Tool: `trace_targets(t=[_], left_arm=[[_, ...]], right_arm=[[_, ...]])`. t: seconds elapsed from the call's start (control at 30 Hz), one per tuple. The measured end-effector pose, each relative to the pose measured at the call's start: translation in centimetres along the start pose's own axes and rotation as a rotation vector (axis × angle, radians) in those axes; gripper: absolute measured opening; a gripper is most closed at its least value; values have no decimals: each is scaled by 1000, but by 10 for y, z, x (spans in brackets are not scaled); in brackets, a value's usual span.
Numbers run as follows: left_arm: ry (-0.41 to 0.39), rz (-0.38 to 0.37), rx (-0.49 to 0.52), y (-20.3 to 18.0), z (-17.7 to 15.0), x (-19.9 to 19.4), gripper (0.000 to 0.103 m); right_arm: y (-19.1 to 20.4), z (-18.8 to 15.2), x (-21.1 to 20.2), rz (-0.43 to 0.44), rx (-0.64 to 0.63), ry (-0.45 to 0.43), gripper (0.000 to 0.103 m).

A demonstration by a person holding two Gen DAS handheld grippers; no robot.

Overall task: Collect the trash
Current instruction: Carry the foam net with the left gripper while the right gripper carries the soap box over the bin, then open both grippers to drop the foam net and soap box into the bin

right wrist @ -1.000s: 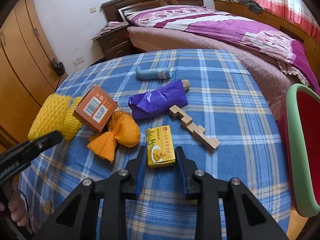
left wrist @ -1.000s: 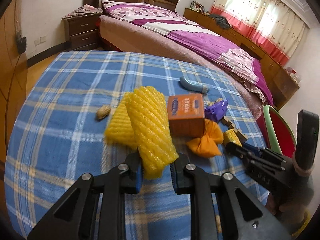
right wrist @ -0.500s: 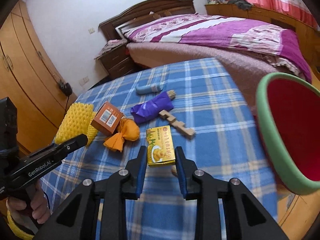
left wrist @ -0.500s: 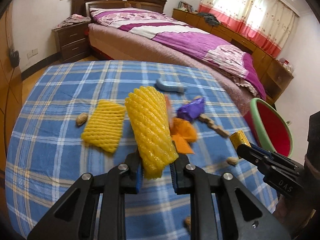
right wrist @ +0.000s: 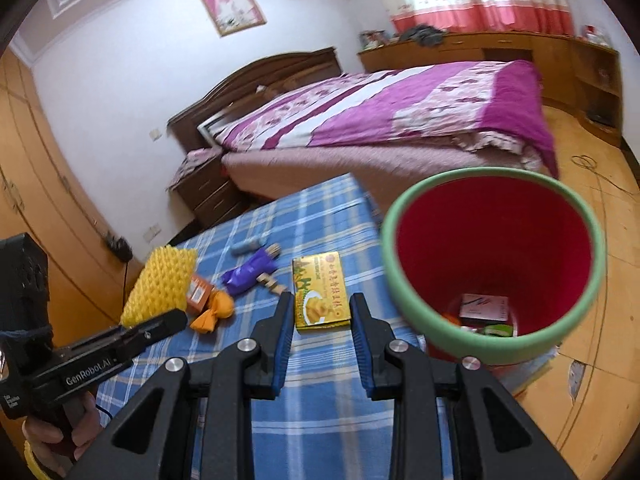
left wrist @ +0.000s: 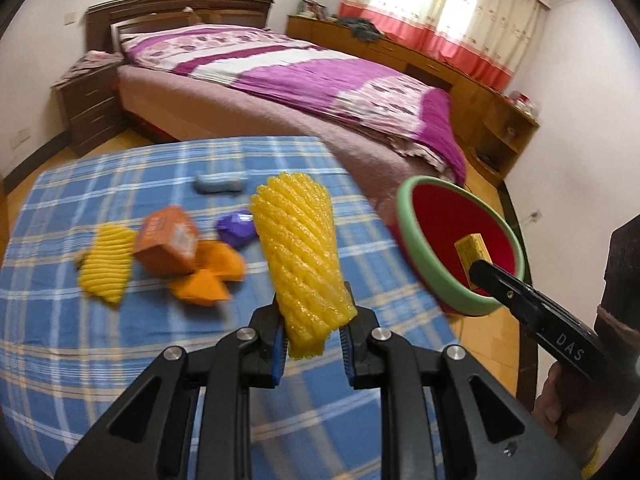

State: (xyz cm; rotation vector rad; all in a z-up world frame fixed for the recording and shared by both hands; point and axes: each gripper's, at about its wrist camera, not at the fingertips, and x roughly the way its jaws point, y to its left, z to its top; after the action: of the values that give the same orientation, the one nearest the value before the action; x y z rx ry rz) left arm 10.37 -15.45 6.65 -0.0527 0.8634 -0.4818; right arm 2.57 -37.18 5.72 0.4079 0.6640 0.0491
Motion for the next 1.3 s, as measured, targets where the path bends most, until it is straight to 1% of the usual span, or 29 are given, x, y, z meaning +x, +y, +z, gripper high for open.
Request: trace_targets(t=[0.13,0.27,0.5,0.73,0.9,1.17,1.2,1.3], left_arm=[[22,-29,48,-29,4,14,22],[46,-33,99,-57,9,30,22],[68,-55,170,-93,18,54,22],[104,-91,196,-116,27,83,22],[118,-105,244,-135,33,104,22],[146,-118,276,-145,40,130,22],[155,-122,277,-146,41,133,23],[165,-126,286,-147,42,138,32]], right_arm=[[-24,4,-16,-24,46,-35,30],[-49,7,-28,-52,90,-64,30],[-85,12,-32,-95,145,-80,31],[-112,14,-30,-145,186,-73,31],[-129,16,-24,-181,211,-60,31],[-144,17,-15,-221,238,-33,32],[-145,17,-14,-224,242,-31,33],[-147,19,-13,-223,253,-31,33]])
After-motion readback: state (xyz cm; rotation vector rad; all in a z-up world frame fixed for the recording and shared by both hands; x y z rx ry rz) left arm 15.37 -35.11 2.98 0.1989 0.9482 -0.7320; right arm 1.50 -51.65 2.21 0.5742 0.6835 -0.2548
